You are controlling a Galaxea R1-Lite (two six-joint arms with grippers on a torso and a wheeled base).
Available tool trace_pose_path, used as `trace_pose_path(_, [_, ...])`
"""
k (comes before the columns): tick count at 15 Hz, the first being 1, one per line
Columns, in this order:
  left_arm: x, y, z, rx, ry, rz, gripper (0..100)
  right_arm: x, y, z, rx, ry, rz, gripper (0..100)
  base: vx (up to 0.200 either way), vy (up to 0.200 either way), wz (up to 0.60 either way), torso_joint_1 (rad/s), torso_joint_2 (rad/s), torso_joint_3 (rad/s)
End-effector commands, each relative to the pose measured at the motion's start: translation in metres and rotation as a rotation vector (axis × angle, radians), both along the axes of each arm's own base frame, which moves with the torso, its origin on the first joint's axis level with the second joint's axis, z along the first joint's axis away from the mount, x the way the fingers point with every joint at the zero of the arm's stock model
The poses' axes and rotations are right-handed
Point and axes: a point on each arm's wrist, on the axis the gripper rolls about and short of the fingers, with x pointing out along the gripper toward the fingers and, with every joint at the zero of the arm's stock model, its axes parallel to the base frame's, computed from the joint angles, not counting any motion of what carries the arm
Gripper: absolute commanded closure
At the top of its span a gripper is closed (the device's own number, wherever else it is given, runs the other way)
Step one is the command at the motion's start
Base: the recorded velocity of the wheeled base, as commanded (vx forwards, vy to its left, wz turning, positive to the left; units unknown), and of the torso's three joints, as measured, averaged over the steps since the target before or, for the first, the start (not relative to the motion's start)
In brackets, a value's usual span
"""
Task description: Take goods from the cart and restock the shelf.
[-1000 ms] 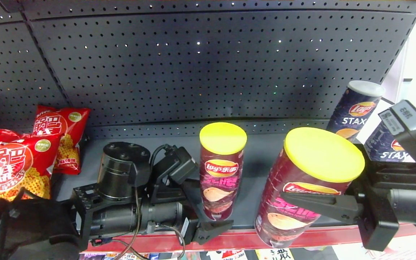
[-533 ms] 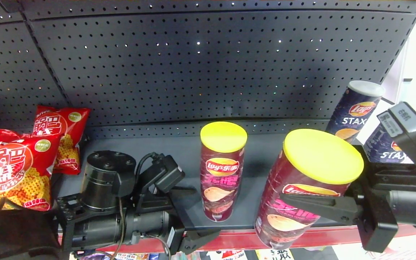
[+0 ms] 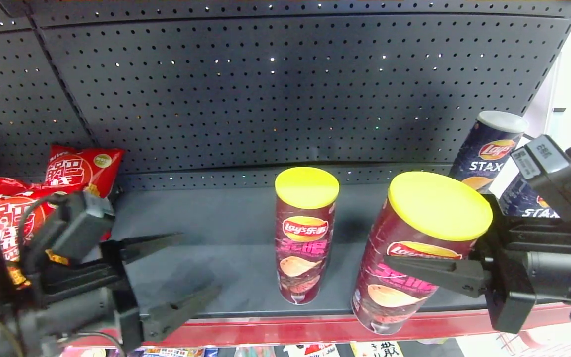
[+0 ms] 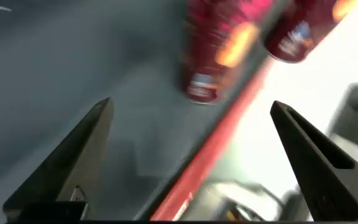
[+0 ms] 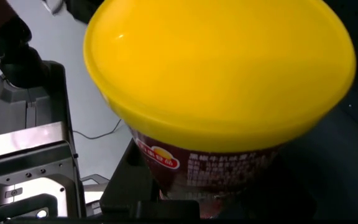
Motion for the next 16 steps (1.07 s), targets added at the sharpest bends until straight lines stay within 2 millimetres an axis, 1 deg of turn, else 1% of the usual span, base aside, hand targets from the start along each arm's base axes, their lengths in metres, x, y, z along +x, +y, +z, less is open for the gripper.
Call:
trace_pose_path(1, [-0.074,0.06,0.004,-0.063,-0.211,0.316,0,0.006,0.001,-0.001,-0.006,0.007,-0.013,100,0.0,0.0,0.0,0.0,0.0,0.0])
trace_pose_path(2, [-0.092,0.065,-0.011,-0.073,-0.216,0.36,0,0.008,0.002,0.001,-0.001,0.003,-0.013,100,0.0,0.0,0.0,0.0,0.0,0.0])
trace_pose_path(3, [-0.106,0.067,-0.024,-0.09,-0.209,0.384,0,0.011,0.003,0.003,0.002,-0.002,-0.016,100,0.0,0.0,0.0,0.0,0.0,0.0])
trace_pose_path(4, [-0.113,0.067,-0.033,-0.096,-0.193,0.394,0,0.013,0.004,0.005,0.004,-0.005,-0.021,100,0.0,0.0,0.0,0.0,0.0,0.0])
trace_pose_path(5, [-0.13,0.069,-0.051,-0.108,-0.165,0.427,0,0.018,0.004,0.007,0.008,-0.007,-0.03,100,0.0,0.0,0.0,0.0,0.0,0.0])
trace_pose_path(6, [-0.144,0.07,-0.066,-0.101,-0.132,0.448,0,0.02,0.005,0.008,0.01,-0.01,-0.034,100,0.0,0.0,0.0,0.0,0.0,0.0])
trace_pose_path(7, [-0.162,0.071,-0.086,-0.097,-0.128,0.47,0,0.022,0.005,0.009,0.012,-0.011,-0.038,100,0.0,0.0,0.0,0.0,0.0,0.0])
trace_pose_path(8, [-0.169,0.072,-0.087,-0.098,-0.129,0.499,0,0.024,0.003,0.01,0.014,-0.016,-0.047,100,0.0,0.0,0.0,0.0,0.0,0.0])
trace_pose_path(10, [-0.17,0.072,-0.086,-0.118,-0.15,0.563,0,0.024,0.003,0.011,0.022,-0.026,-0.049,100,0.0,0.0,0.0,0.0,0.0,0.0])
trace_pose_path(14, [-0.169,0.076,-0.088,-0.106,-0.232,0.774,0,0.023,0.003,0.013,0.028,-0.035,-0.051,100,0.0,0.0,0.0,0.0,0.0,0.0])
trace_pose_path(16, [-0.168,0.077,-0.089,-0.09,-0.241,0.808,0,0.022,0.002,0.015,0.033,-0.04,-0.052,100,0.0,0.0,0.0,0.0,0.0,0.0])
